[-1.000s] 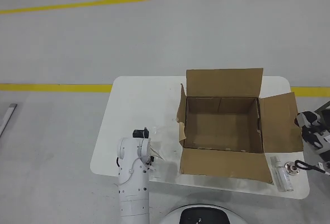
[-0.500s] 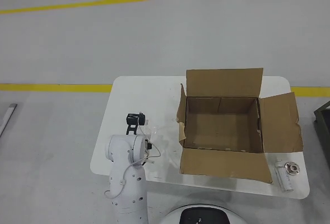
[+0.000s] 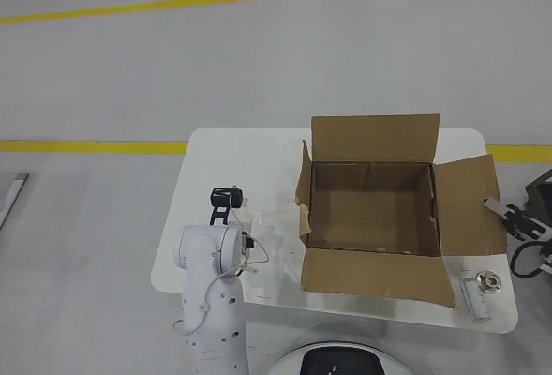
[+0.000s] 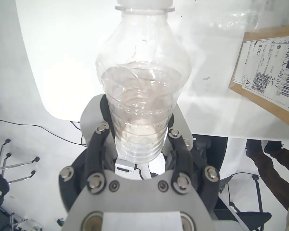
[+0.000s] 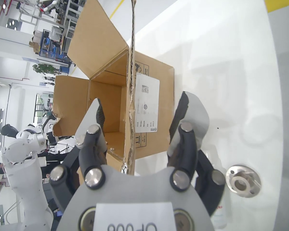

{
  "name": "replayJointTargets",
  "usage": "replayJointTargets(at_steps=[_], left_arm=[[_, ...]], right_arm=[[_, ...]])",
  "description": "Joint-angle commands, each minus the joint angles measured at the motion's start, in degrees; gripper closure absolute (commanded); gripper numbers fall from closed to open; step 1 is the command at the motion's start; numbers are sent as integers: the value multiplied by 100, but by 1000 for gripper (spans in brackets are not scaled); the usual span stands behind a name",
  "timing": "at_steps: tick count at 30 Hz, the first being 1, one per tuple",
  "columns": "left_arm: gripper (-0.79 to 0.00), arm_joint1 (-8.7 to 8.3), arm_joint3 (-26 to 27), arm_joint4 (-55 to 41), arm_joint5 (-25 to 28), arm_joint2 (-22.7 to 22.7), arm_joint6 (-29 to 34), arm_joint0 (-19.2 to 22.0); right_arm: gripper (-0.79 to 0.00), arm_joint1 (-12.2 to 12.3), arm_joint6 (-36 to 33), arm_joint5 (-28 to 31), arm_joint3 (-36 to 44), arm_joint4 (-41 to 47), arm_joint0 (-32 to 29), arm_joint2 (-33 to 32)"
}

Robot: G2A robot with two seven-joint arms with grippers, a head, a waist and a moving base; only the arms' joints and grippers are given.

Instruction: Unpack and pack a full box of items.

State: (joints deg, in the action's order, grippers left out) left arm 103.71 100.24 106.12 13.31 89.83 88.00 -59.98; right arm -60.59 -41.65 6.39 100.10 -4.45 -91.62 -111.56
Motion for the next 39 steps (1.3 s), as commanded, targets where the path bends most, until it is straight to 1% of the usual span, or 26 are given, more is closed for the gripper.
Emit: replayJointTargets(at_steps=[1, 6, 12, 18, 23, 24, 26, 30, 32, 37, 38, 39], left_arm=[[0, 6, 44, -11, 8, 15, 0, 9], [0, 26, 289, -97, 47, 26, 0, 13], [0, 58, 615, -236, -44, 22, 0, 110], [0, 97, 979, -333, -55, -89, 0, 236], [0, 134, 1302, -377, -33, -201, 0, 303], [0, 141, 1349, -386, -25, -211, 0, 309], [0, 152, 1475, -377, -19, -219, 0, 322], [0, 152, 1475, -377, -19, -219, 0, 322], [0, 152, 1475, -377, -19, -219, 0, 322], [0, 152, 1475, -377, -19, -219, 0, 322], [0, 152, 1475, -377, -19, -219, 0, 322], [0, 152, 1475, -377, -19, -219, 0, 322]], right_arm=[[0, -2, -26, 24, -77, 15, 59, 135], [0, -13, -34, 1, -106, 108, 143, 435], [0, -31, 108, -46, 2, -34, 267, 847], [0, -46, 197, -187, 35, -176, 552, 1254], [0, -40, 184, -237, 43, -287, 709, 1407], [-785, -39, 187, -237, 43, -263, 721, 1410], [-785, -31, 217, -249, 44, -281, 719, 1356], [-785, -13, 460, -143, 204, -243, 552, 1036], [-785, -7, 810, -33, 367, -355, 381, 760], [-785, -42, 2194, 222, 999, -994, -199, 87], [-606, -52, 2509, 260, 1134, -1210, -305, -46], [-169, -64, 2756, 283, 1253, -1448, -430, -109]])
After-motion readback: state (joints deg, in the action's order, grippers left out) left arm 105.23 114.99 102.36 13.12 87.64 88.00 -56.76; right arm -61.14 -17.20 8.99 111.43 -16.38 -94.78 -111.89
